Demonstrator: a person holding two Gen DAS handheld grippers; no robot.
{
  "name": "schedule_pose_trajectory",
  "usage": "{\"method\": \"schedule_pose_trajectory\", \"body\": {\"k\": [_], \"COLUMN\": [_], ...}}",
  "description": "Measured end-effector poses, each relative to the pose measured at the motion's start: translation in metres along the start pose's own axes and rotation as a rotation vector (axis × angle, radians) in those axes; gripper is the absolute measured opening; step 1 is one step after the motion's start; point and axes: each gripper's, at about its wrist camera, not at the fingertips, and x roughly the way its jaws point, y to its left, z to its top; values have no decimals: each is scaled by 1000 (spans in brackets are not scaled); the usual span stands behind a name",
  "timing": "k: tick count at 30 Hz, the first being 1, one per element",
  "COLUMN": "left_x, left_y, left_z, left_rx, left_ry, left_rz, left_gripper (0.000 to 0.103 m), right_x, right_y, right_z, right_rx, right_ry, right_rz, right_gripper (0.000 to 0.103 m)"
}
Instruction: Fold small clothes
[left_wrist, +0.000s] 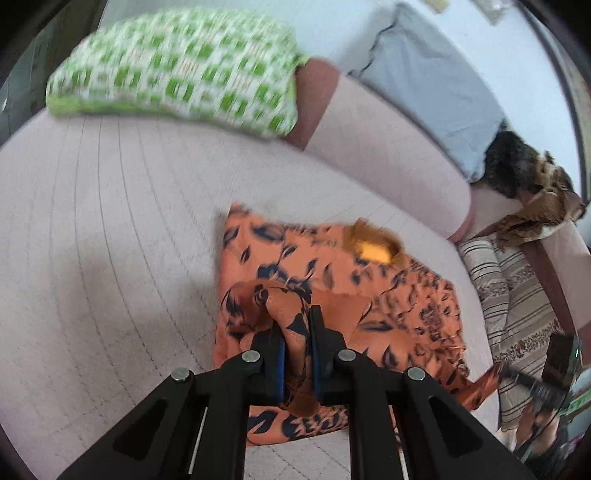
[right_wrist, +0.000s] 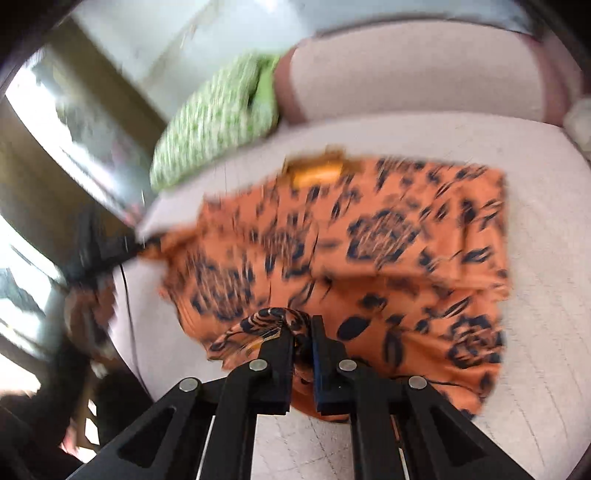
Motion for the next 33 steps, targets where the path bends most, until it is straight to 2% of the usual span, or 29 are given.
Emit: {"method": "schedule_pose_trajectory", "body": {"k": [3, 5, 7, 8, 9, 10, 11, 12, 13, 14, 15, 16, 17, 20, 22, 24, 27, 30, 31, 32, 33], "left_x": [-26, -32, -20, -5, 10, 44, 70, 101, 117, 127, 127, 119, 108, 63, 39, 25, 41, 88, 94, 97, 101], "left_y": [-5, -6, -7, -8, -7, -1, 5, 12, 16, 20, 22, 23, 24, 26, 29, 31, 24, 21, 19, 12, 6], "left_z": [16, 35, 58, 73, 83, 93, 97, 97, 93, 87, 83, 79, 76, 65, 55, 34, 2, -19, -22, -22, -20], "left_rx": [-21, -60, -82, -83, -91, -111, -120, -121, -119, -116, -115, -111, -106, -93, -101, -109, -57, -70, -62, -21, 18], "left_ry": [-68, -98, -109, -111, -98, -34, 33, 96, 133, 163, 163, 127, 90, -16, -43, -37, 66, 192, 172, 138, 144], "left_rz": [-37, -71, -67, -42, -17, 15, 46, 115, 156, 174, 171, 163, 172, 201, 208, 187, 166, 160, 196, 236, 274], "left_gripper": [11, 11, 11, 11, 11, 11, 18, 27, 32, 34, 36, 42, 54, 61, 65, 74, 74, 74, 74, 69, 31], "right_x": [-36, -57, -60, -57, -46, -28, -13, 17, 39, 50, 62, 64, 63, 47, 35, 33, 42, 65, 77, 82, 87], "right_y": [-20, -36, -56, -69, -86, -106, -120, -145, -162, -170, -176, -173, -169, -159, -157, -156, -155, -152, -151, -145, -139], "right_z": [28, 58, 92, 109, 127, 141, 149, 156, 154, 149, 136, 124, 114, 87, 64, 47, 36, 36, 39, 41, 42], "right_rx": [68, 95, 125, 148, 178, 210, 229, 253, 283, 300, 309, 298, 273, 241, 256, 267, 264, 258, 268, 257, 246], "right_ry": [-125, -213, -268, -290, -297, -278, -253, -197, -159, -132, -110, -116, -122, -140, -144, -128, -69, -25, 6, 15, 17], "right_rz": [35, 50, 38, 18, -10, -45, -82, -158, -233, -271, -268, -249, -255, -285, -273, -246, -185, -171, -139, -154, -161], "right_gripper": [8, 8, 8, 9, 9, 12, 15, 19, 34, 52, 63, 77, 77, 77, 77, 77, 78, 78, 79, 75, 64]}}
